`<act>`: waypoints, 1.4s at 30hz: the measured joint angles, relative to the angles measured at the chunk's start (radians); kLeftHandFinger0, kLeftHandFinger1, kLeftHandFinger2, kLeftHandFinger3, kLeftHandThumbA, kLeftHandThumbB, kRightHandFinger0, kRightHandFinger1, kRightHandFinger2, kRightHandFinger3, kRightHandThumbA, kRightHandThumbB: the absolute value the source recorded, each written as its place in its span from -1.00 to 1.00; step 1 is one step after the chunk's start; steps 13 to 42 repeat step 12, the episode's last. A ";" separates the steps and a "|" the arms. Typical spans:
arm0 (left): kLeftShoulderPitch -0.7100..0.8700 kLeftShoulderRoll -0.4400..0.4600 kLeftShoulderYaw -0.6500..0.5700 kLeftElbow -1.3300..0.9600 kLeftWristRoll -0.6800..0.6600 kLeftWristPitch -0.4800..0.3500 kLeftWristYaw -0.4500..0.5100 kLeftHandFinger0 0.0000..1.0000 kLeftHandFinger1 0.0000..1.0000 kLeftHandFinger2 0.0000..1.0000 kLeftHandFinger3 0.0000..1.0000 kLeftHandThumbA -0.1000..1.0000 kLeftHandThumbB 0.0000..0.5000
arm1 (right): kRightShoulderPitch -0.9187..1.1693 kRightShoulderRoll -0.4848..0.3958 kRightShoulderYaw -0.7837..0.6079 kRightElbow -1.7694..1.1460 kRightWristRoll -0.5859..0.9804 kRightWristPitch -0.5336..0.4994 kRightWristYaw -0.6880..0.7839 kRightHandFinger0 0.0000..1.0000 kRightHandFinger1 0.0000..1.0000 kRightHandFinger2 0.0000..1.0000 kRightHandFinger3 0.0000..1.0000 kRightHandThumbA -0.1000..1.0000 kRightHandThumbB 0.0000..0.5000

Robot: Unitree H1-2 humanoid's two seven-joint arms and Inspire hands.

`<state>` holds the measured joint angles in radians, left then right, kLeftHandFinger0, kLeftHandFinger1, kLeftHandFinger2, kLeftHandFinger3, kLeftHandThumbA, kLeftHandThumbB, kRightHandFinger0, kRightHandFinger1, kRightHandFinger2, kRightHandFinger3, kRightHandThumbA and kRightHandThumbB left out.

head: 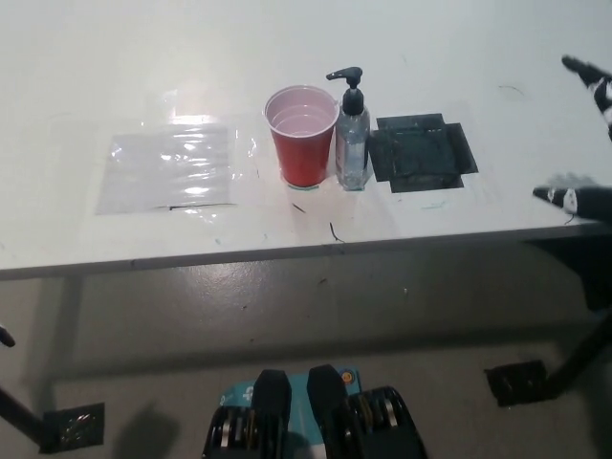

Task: The robot uses its right hand to press the hand soap kept in the middle of the table to get liquid hand soap out

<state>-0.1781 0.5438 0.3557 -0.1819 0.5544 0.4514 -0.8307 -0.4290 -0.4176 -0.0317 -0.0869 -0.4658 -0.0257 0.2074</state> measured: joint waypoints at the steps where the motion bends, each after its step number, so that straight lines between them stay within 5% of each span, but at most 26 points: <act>1: 0.000 0.000 -0.001 0.000 -0.001 0.000 0.003 1.00 1.00 1.00 0.79 1.00 -0.57 | 0.019 0.006 -0.001 0.000 0.002 0.000 -0.004 1.00 1.00 1.00 1.00 1.00 0.72; 3: -0.001 -0.003 0.002 0.000 -0.002 0.000 0.005 1.00 1.00 1.00 0.80 1.00 -0.56 | 0.052 0.015 -0.001 0.001 0.006 0.000 -0.009 1.00 1.00 1.00 1.00 1.00 0.74; 5: -0.001 -0.006 0.002 0.000 -0.002 0.000 0.008 1.00 1.00 1.00 0.83 1.00 -0.56 | 0.078 0.022 -0.001 0.005 0.010 0.000 -0.014 1.00 1.00 1.00 1.00 1.00 1.00; 42: -0.001 -0.007 -0.001 0.000 -0.003 0.000 0.015 1.00 1.00 1.00 0.78 1.00 -0.55 | 0.151 0.037 -0.002 0.015 0.010 0.008 -0.031 1.00 1.00 1.00 1.00 1.00 0.89</act>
